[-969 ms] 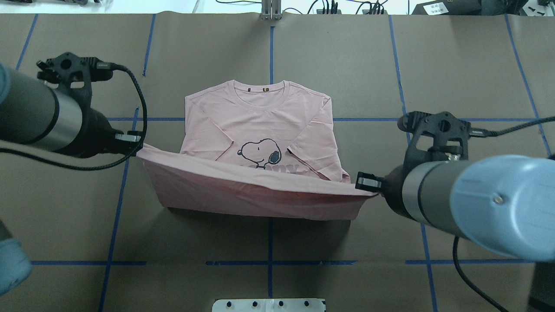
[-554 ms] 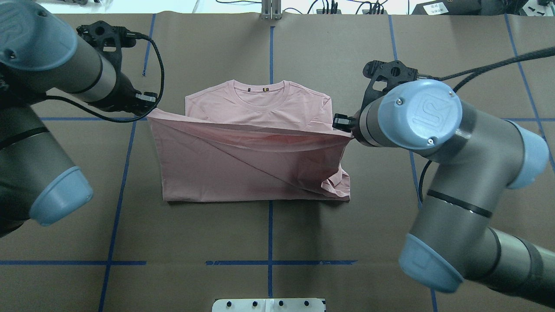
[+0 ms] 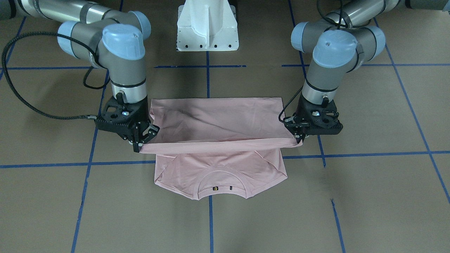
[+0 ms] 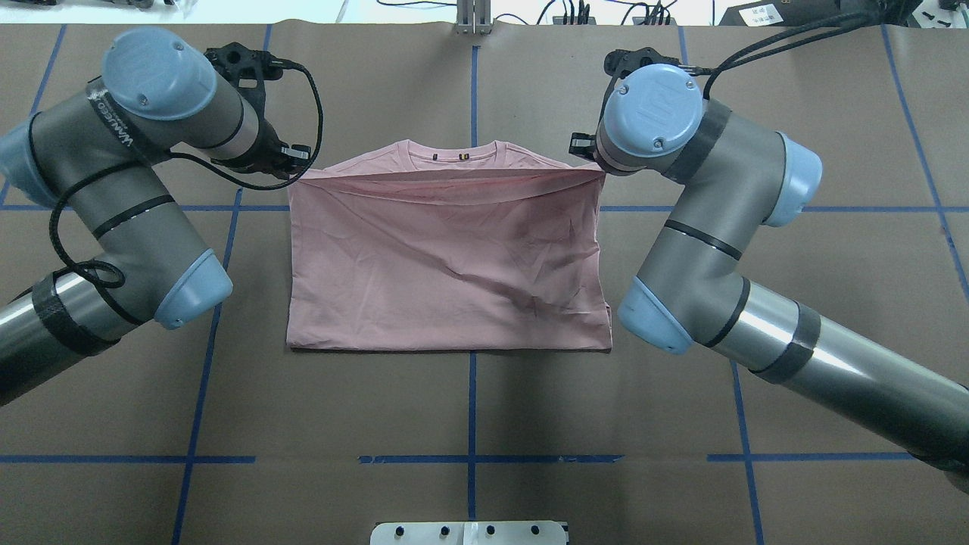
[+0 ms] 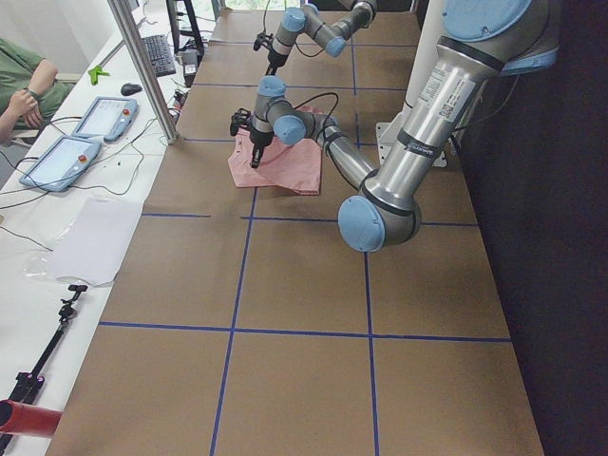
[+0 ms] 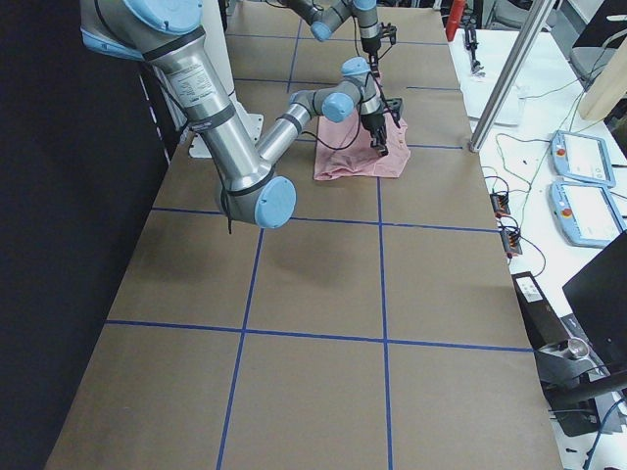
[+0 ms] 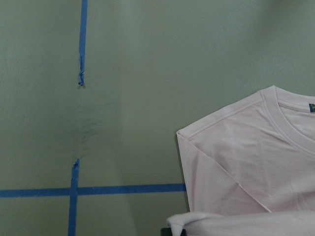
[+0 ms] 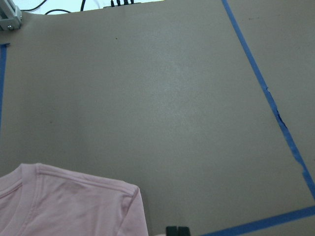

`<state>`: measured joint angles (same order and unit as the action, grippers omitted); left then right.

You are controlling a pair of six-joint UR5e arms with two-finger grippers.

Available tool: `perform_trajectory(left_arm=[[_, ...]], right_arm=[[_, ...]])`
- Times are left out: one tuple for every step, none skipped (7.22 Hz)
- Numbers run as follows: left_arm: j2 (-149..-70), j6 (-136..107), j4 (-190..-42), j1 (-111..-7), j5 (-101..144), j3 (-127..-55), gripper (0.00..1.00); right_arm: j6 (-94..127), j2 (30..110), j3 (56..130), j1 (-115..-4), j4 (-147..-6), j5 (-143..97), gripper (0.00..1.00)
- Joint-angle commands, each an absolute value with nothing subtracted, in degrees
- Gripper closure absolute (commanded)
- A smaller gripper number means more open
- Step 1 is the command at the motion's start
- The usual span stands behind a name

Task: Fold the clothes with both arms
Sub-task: 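Release the hem at the collar with both grippers and raise them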

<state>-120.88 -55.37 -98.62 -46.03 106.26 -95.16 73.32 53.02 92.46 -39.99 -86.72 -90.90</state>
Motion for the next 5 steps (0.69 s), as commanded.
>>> perform_trajectory(left_arm=[[-122.16,-55.28,-103.33,-45.97,106.08,-89.16,1.0],[-122.86,-55.28,-105.88,-45.97,105.82,-85.9,1.0],[-124.18,-55.28,-107.47,-45.97,104.17,-82.56,1.0],[-125.06,-55.2,-108.88,-45.79,104.06,-79.92,1.0],[-125.07,-54.93,-109.42,-45.79,104.06,-79.46,1.0]], right_arm=[[72.17,50.46,81.86,-40.17,-78.25,-90.7,1.0],[71.9,49.58,79.56,-40.08,-77.35,-90.7,1.0],[71.81,48.87,77.89,-39.99,-77.17,-90.79,1.0],[71.72,48.69,77.52,-39.9,-77.17,-90.7,1.0],[71.81,48.69,77.43,-39.9,-77.17,-90.7,0.93]])
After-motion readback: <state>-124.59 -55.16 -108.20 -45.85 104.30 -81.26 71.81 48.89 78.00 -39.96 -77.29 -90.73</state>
